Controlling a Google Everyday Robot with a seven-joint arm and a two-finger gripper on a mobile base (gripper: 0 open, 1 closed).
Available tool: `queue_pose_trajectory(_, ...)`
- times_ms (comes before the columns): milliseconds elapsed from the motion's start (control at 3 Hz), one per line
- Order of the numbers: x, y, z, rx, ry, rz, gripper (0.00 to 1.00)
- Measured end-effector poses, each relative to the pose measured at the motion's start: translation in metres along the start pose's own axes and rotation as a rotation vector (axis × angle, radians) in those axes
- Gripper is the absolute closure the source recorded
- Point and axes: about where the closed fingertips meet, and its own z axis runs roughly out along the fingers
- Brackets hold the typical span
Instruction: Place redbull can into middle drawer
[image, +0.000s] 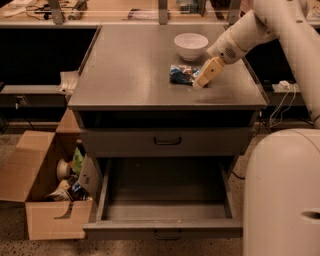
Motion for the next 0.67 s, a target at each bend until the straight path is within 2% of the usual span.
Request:
queue_pose_trajectory(333, 0.001, -0.005, 0.022, -0.013, 0.012, 0.032, 0.18)
queue_pose_trajectory(667, 0.0, -0.005, 0.037, -0.028, 0.028, 0.036, 0.43)
